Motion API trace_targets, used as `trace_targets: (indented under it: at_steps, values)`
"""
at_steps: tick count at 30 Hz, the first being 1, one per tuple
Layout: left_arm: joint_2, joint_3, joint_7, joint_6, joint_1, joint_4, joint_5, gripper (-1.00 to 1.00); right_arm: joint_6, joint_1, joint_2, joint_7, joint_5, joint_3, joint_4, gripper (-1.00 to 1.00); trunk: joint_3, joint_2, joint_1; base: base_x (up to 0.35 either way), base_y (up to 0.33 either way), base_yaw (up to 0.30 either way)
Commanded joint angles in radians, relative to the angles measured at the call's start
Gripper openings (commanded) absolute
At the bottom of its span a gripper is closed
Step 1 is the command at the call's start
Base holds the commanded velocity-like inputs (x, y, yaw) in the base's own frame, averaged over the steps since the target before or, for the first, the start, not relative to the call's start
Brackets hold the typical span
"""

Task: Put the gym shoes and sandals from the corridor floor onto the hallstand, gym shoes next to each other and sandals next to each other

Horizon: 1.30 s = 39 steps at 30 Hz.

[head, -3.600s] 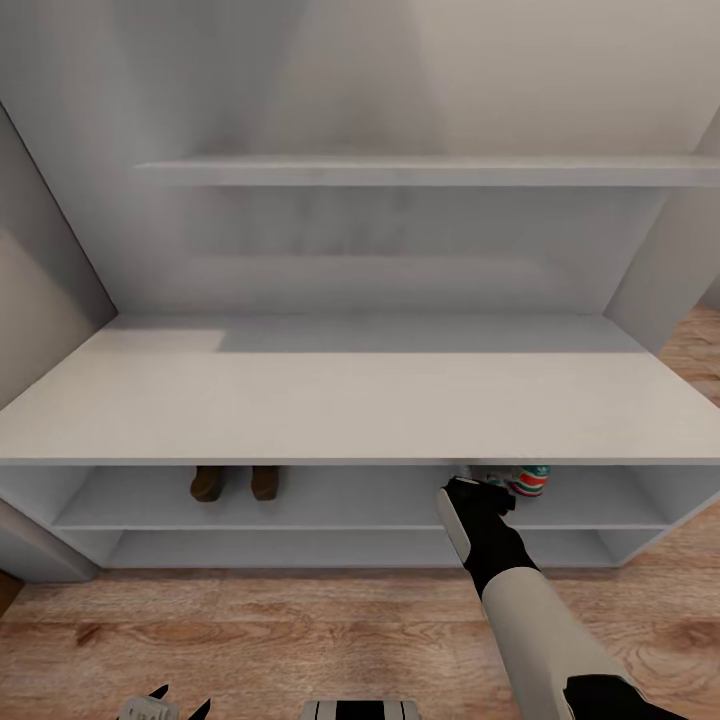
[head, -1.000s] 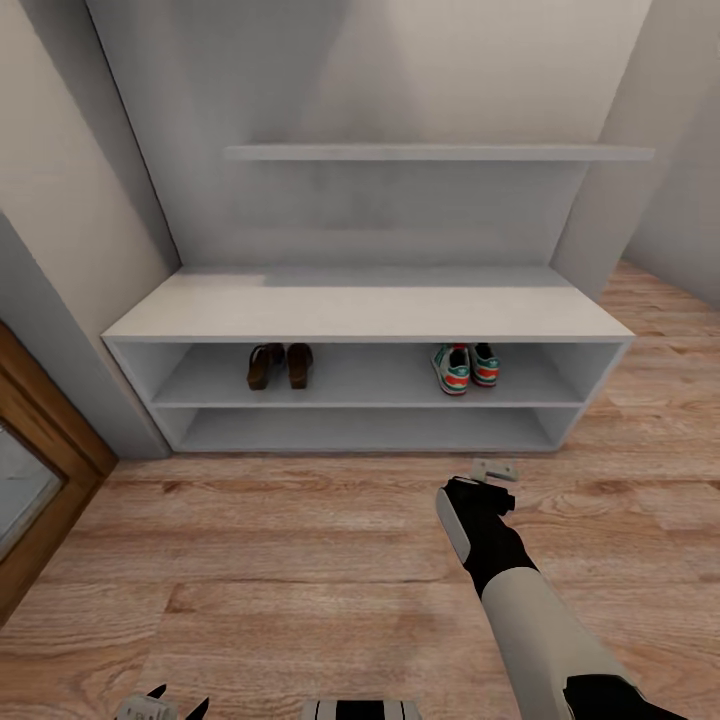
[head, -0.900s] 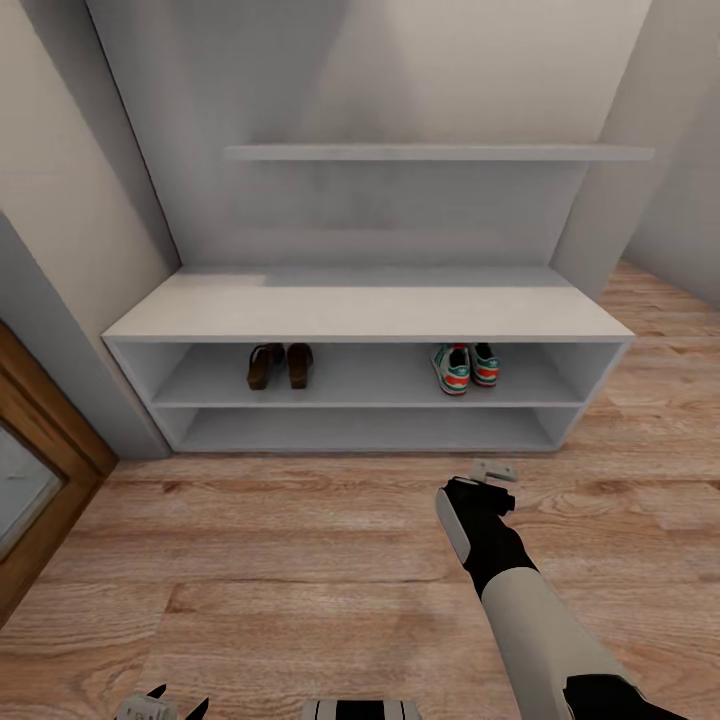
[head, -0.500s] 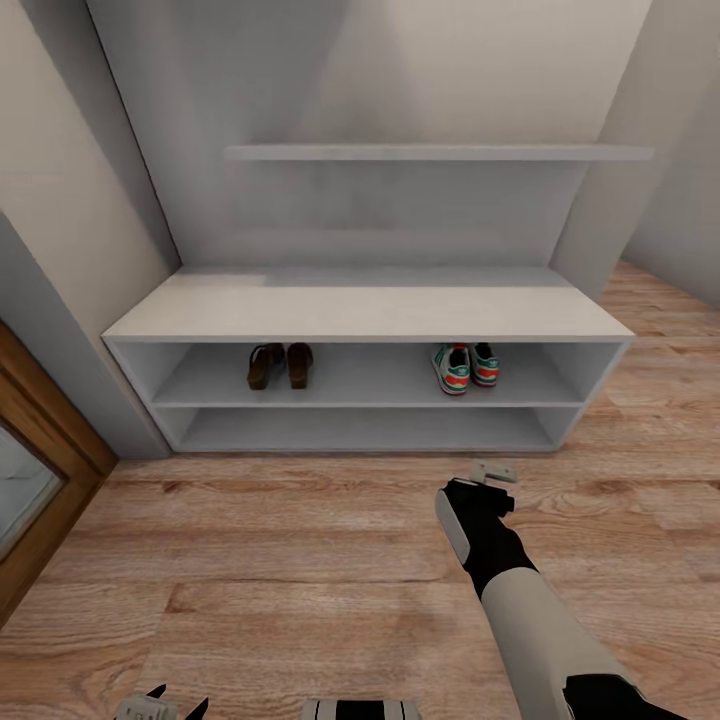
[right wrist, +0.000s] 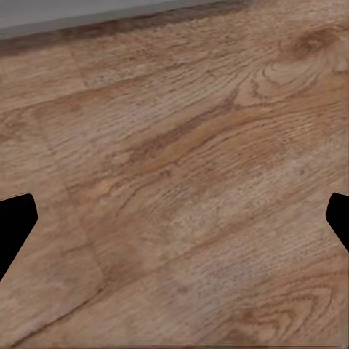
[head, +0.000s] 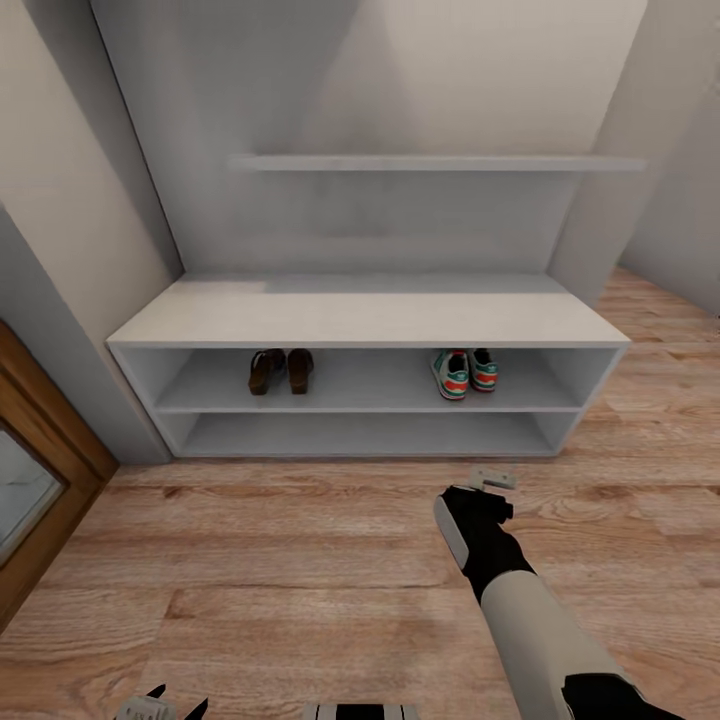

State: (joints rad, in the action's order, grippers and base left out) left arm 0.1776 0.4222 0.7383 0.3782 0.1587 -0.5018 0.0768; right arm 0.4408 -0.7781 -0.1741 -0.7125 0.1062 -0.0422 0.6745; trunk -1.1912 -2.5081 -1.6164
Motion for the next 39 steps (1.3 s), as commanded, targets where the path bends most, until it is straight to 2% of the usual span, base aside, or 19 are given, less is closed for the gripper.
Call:
trace_targets:
  at_steps: [1,11,15,29,36,39]
  values:
    - [-0.001,0.007,0.005,0.004,0.001,0.0,0.008,1.0,0.003,0.0,0.0,-0.004,0.006,-0.001,-0.007,1.0,0.003,0.0,0.001,0.0,0.0,0.0]
    - [0.0,0.009,0.002,0.003,0.001,0.0,0.007,1.0,-0.009,0.0,0.0,-0.001,0.007,-0.001,-0.08,1.0,0.042,0.002,0.005,0.0,0.0,0.0]
    - [0.001,0.009,0.002,0.002,0.001,0.0,0.006,1.0,-0.04,0.001,0.0,0.017,0.007,-0.001,-0.125,1.0,0.057,0.003,0.007,0.0,0.0,0.0]
    - [0.002,0.01,0.0,0.001,0.002,0.0,0.004,1.0,-0.184,0.004,0.0,0.228,0.002,-0.001,-0.262,1.0,0.111,0.006,0.013,0.0,0.0,0.0]
    - [0.004,0.011,0.0,-0.002,0.002,0.0,0.003,1.0,-0.22,0.013,0.0,0.274,0.0,0.0,-0.282,1.0,0.139,0.008,0.016,0.0,0.0,0.0]
    - [0.004,0.012,-0.001,-0.004,0.002,0.0,0.003,1.0,-0.241,0.019,0.0,0.291,-0.002,0.0,-0.285,1.0,0.148,0.029,0.028,0.0,0.0,0.0]
